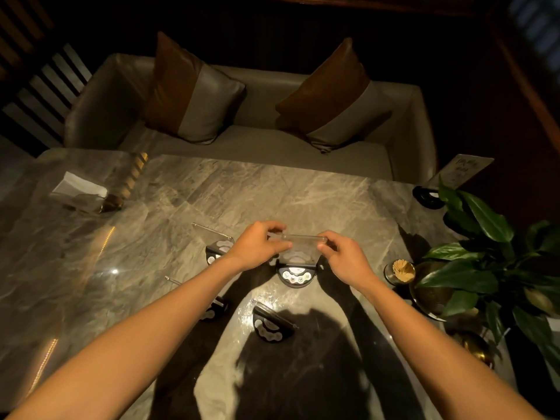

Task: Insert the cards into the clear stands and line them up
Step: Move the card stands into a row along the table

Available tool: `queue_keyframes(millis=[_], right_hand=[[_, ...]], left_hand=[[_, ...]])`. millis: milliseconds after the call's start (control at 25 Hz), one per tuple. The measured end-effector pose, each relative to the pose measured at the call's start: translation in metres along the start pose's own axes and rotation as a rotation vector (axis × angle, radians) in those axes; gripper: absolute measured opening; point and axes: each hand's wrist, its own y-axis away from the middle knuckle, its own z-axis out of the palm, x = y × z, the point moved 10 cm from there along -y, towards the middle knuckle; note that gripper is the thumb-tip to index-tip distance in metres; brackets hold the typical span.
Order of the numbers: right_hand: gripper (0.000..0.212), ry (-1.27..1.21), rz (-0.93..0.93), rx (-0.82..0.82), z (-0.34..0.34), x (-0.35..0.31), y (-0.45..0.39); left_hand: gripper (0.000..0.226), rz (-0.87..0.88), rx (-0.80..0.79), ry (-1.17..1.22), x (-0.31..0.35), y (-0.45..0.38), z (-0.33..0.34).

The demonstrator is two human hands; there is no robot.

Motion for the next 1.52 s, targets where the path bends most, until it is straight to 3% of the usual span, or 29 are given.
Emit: queue_keyframes(millis=[80, 160, 280, 360, 480, 640, 960, 1120, 1360, 1520], right_hand=[[0.013, 0.008, -0.002, -0.004, -0.011, 0.008, 0.010], [0.013, 0.002, 0.018, -0.014, -0.018, 0.018, 0.020], [0.012, -0.026, 0.049, -0.022, -0.023, 0.029, 0.032], [0.013, -0.031, 0.062, -0.023, -0.024, 0.033, 0.036], [0.015, -0.047, 0.080, -0.015, -0.026, 0.035, 0.034], [0.013, -0.079, 0.096, -0.011, -0.038, 0.037, 0.022], [0.006, 0.057, 0.081, 0.067, -0.130, 0.029, -0.049], [0.020, 0.161, 0.046, 0.039, -0.185, 0.031, -0.093], [0.019, 0.349, -0.044, 0.000, -0.240, 0.055, -0.163], [0.013, 0.344, -0.014, 0.039, -0.265, 0.093, -0.193]], left_hand=[[0.069, -0.033, -0.059, 0.029, 0.002, 0.013, 0.001], [0.079, -0.008, -0.237, -0.066, 0.010, 0.033, 0.013], [0.058, -0.005, -0.635, -0.297, 0.007, 0.072, 0.049], [0.048, 0.050, -0.774, -0.451, 0.001, 0.091, 0.066], [0.009, 0.166, -0.678, -0.498, 0.007, 0.091, 0.071], [0.003, 0.166, -0.544, -0.450, 0.016, 0.069, 0.053], [0.014, 0.220, -0.265, -0.431, 0.073, -0.027, 0.007], [0.016, 0.210, -0.100, -0.384, 0.115, -0.091, 0.005], [0.029, 0.167, 0.000, -0.358, 0.154, -0.192, 0.036], [0.033, 0.170, 0.023, -0.406, 0.173, -0.247, 0.062]])
